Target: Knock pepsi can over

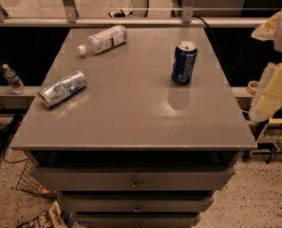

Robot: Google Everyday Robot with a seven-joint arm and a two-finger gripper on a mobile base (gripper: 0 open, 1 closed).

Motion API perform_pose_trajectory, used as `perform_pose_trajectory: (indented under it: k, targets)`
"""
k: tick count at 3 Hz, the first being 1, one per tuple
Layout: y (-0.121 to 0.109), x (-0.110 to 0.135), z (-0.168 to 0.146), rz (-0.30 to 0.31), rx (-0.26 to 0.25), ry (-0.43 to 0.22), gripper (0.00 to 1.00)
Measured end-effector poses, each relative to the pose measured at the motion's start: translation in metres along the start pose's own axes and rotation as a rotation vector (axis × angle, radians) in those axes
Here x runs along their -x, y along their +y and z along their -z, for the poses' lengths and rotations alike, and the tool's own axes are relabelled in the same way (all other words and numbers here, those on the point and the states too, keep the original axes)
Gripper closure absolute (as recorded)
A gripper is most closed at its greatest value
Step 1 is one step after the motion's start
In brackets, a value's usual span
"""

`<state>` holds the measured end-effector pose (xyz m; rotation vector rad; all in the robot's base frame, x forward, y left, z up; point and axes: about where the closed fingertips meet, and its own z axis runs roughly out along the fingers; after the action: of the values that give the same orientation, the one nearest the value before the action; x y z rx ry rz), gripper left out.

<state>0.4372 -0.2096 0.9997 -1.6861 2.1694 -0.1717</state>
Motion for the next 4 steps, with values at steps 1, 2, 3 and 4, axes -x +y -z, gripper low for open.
perform_pose_trajectory:
  k: [1, 2, 3, 4]
  targets:
    - [0.0, 0.0, 0.0, 0.0, 0.0, 0.0, 0.0]
    - [-0.015, -0.005, -0.013, -0.07, -0.026, -0.073, 0.0]
    - [-0.049, -0.013, -0.044, -0.198, -0.062, -0.241, 0.0]
    - [-0.082, -0.02, -0.074, -0.329, -0.104, -0.433, 0.0]
